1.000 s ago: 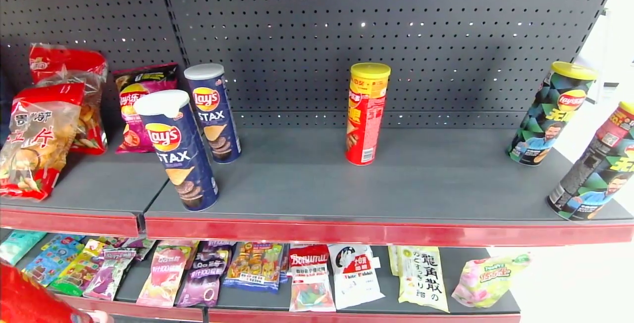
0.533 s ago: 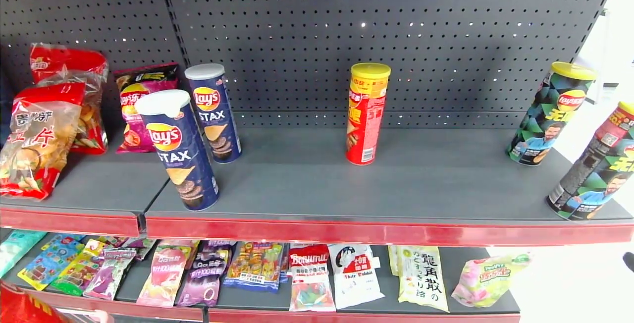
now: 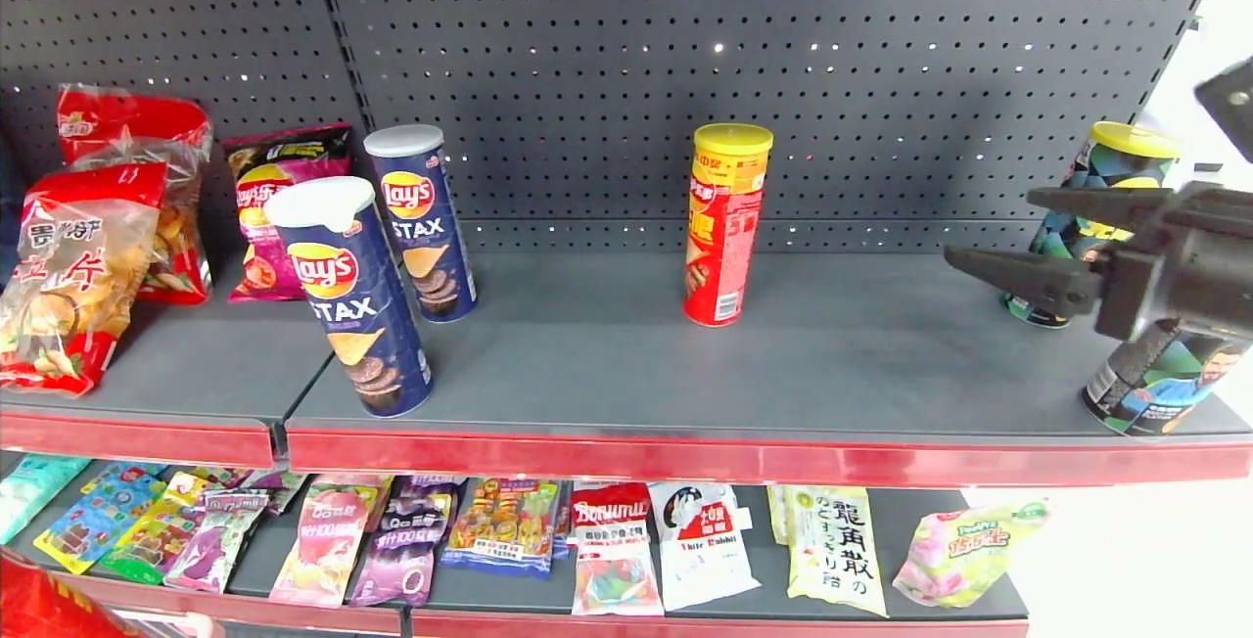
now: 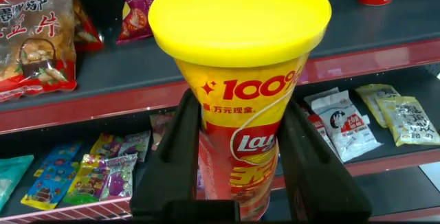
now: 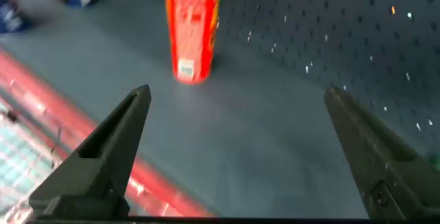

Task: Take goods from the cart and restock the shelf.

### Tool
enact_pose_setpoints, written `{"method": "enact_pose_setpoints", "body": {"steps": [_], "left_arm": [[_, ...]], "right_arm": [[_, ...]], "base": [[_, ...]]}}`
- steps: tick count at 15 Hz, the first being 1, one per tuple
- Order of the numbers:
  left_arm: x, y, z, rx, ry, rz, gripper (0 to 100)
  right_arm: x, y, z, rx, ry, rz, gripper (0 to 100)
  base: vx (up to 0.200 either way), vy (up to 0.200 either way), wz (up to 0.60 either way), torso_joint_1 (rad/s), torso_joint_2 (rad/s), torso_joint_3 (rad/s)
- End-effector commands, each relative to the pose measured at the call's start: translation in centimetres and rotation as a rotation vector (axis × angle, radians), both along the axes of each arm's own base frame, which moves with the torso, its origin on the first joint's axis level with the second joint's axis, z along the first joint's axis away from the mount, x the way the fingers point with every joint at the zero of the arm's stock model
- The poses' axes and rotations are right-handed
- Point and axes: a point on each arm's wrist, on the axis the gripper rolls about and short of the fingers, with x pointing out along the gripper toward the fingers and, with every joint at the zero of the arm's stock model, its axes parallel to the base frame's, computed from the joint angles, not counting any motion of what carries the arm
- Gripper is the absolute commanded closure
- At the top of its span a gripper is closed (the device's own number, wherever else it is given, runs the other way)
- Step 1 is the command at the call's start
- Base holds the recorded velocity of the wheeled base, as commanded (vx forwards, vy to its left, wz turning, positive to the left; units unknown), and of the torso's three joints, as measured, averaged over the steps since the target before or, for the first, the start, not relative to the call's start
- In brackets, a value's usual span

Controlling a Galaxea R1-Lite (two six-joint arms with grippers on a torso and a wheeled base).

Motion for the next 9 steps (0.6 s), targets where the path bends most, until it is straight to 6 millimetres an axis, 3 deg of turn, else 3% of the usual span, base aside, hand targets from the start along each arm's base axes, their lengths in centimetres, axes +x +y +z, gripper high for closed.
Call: {"method": "enact_pose_setpoints", "body": {"steps": [1, 6, 9], "left_arm": [[0.1, 0.0, 0.0, 0.0, 0.006, 0.001, 100], [0.3, 0.1, 0.1, -0.002, 0.017, 0.008, 100], [0.3, 0.0, 0.3, -0.001, 0.011, 0.008, 100]], "right_arm": [[5.3, 1.6, -1.8, 0.018, 0.071, 0.003, 0], [9.1, 5.5, -2.3, 0.056, 0.073, 0.041, 0], [10.1, 7.2, -2.3, 0.072, 0.076, 0.057, 0]], "base": [[0.0, 0.0, 0.0, 0.0, 0.0, 0.0], [0.0, 0.0, 0.0, 0.0, 0.0, 0.0], [0.0, 0.0, 0.0, 0.0, 0.0, 0.0]]}}
